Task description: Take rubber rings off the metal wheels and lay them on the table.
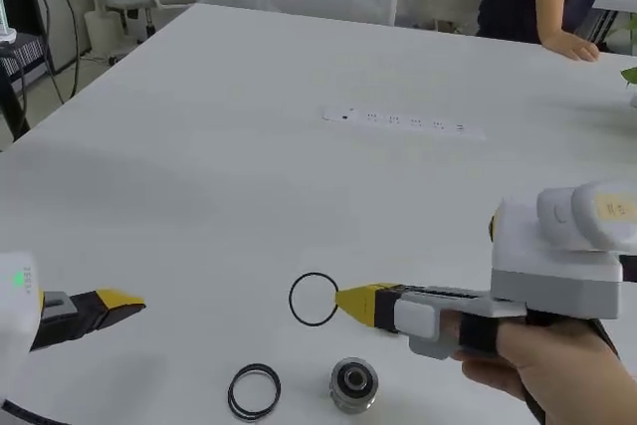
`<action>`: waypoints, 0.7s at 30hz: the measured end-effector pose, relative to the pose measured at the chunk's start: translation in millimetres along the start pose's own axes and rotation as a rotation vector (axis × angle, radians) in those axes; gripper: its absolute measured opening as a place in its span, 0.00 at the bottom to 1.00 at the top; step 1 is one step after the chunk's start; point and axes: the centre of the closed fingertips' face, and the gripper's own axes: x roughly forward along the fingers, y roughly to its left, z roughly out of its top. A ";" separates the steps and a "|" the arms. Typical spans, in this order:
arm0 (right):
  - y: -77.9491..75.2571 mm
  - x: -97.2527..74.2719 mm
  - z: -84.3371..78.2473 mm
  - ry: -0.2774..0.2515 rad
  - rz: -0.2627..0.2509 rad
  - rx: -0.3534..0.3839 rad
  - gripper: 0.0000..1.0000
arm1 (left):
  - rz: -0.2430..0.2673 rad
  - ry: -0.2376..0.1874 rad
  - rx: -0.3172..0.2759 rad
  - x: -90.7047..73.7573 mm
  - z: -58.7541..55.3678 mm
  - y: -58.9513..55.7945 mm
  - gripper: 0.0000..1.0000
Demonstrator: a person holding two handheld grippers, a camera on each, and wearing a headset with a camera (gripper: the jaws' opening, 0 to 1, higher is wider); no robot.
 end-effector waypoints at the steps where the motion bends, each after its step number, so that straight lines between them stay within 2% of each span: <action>1: 0.8 1.3 -1.6 0.007 0.003 -0.002 0.00 | 0.000 -0.001 -0.001 -0.2 0.0 -0.3 0.87; 15: 15.3 19.9 -24.2 0.081 0.043 0.008 0.00 | 0.001 0.003 -0.013 -0.1 -3.9 -2.0 0.86; 19: 22.6 29.7 -40.8 0.123 0.072 0.053 0.00 | -0.005 0.003 -0.012 1.4 -3.5 -3.6 0.86; 21: 24.5 34.6 -48.3 0.148 0.072 0.045 0.00 | -0.005 0.001 -0.014 1.8 -3.0 -3.9 0.86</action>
